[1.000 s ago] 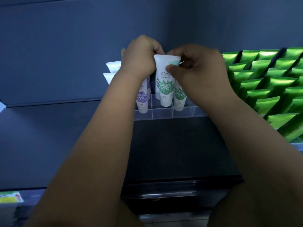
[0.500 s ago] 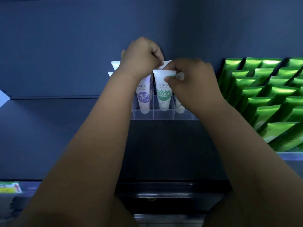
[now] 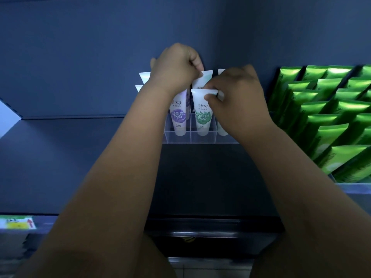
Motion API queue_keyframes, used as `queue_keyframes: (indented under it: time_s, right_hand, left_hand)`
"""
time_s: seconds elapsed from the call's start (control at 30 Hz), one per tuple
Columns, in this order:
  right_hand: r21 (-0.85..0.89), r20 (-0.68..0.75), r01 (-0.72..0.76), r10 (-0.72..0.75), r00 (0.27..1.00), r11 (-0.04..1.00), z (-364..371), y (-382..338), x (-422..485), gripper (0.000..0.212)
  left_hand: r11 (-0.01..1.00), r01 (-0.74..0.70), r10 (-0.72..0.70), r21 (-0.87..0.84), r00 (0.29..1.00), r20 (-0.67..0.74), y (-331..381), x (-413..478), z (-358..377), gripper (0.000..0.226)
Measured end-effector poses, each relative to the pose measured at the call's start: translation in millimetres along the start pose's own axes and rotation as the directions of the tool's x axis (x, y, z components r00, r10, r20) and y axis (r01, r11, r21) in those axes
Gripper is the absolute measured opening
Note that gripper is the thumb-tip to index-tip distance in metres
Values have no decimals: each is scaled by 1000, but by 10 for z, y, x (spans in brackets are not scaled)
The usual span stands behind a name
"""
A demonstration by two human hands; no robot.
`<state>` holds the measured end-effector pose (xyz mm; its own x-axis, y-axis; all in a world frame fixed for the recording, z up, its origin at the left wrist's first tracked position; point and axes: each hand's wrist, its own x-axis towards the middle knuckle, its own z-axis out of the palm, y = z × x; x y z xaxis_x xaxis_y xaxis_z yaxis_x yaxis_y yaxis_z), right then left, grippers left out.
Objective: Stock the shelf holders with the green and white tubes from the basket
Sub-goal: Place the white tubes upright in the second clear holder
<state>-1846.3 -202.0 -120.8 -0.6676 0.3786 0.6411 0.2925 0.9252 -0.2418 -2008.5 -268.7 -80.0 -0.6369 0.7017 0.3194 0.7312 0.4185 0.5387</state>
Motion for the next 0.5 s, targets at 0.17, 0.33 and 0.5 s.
queue_keyframes:
  time_s: [0.17,0.33,0.5]
  right_hand:
    - [-91,-98,-54,45,994,994,17,10,-31,18]
    - [-37,-144,-55,49,988,998,85,-27,-24,13]
    - [25,-156,-45,48,987,999,148,-42,44,12]
  left_hand:
    - [1000,12,-12,8,1000,-29,27,-8,16,13]
    - [999,27,-28,-31,999,-23,15,-26,21,15]
    - [998,49,-48,-50,999,21,58,-46,-15,34]
